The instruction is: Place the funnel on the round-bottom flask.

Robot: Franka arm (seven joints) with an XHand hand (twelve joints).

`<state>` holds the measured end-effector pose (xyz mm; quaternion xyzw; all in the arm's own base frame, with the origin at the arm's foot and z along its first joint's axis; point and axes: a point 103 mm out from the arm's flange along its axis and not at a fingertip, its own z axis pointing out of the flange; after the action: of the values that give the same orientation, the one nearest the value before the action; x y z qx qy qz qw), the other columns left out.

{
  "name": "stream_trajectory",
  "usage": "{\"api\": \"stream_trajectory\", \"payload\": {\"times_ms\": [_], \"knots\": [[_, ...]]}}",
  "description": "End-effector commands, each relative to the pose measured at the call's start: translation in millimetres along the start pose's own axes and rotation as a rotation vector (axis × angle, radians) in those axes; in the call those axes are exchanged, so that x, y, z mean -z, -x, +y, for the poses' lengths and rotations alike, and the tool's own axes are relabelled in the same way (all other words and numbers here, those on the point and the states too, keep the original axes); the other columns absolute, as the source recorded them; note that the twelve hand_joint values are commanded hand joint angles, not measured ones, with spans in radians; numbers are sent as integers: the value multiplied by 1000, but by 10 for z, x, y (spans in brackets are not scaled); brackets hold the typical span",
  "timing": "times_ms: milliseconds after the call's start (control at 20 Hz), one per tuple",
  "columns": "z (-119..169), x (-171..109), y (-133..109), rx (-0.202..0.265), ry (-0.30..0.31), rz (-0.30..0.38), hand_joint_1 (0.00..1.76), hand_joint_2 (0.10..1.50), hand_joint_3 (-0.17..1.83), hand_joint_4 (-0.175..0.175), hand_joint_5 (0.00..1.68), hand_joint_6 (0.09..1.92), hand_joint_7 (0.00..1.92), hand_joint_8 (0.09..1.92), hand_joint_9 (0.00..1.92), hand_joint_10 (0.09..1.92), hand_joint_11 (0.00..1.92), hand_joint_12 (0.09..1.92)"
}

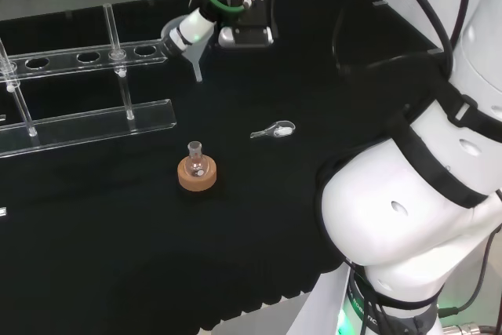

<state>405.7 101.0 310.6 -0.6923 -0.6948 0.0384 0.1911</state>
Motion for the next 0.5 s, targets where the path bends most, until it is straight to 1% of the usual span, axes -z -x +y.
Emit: {"api": "stream_trajectory", "payload": {"times_ms": [50,300,500], "knots": [[-86,-297,-23,3,-2,74,1082,677,713,175,1158,885,1458,628,1251,152,54,1590],[-114,-597,-78,-11,-23,96,1081,679,712,175,1155,889,1457,627,1248,149,53,1590],[-83,-810,-70,-42,-45,148,1081,681,710,175,1153,892,1450,625,1234,142,48,1588]]}}
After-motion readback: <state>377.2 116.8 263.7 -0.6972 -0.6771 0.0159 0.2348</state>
